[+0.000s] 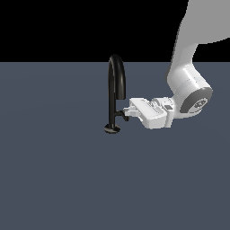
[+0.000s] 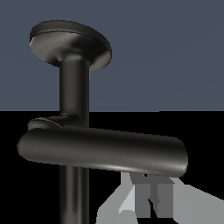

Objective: Turn on the faucet by rotating a designated handle.

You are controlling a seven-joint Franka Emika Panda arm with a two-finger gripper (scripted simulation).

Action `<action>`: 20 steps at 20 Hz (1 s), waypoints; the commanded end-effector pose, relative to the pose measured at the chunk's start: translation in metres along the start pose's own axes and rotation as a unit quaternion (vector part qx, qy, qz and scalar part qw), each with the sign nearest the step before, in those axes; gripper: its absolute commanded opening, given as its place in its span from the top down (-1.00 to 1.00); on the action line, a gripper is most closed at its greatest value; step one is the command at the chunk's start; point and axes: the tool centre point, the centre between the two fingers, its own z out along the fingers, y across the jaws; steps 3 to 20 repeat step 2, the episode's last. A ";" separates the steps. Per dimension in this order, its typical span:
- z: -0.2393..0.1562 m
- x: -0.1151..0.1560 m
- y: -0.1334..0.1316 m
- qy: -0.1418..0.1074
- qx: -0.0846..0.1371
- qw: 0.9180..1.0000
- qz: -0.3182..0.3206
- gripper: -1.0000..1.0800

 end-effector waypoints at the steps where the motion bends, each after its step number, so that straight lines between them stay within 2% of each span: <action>1: 0.000 0.033 0.015 -0.002 0.003 1.000 0.017 1.00; 20: 0.000 0.033 0.015 -0.002 0.003 1.000 0.017 1.00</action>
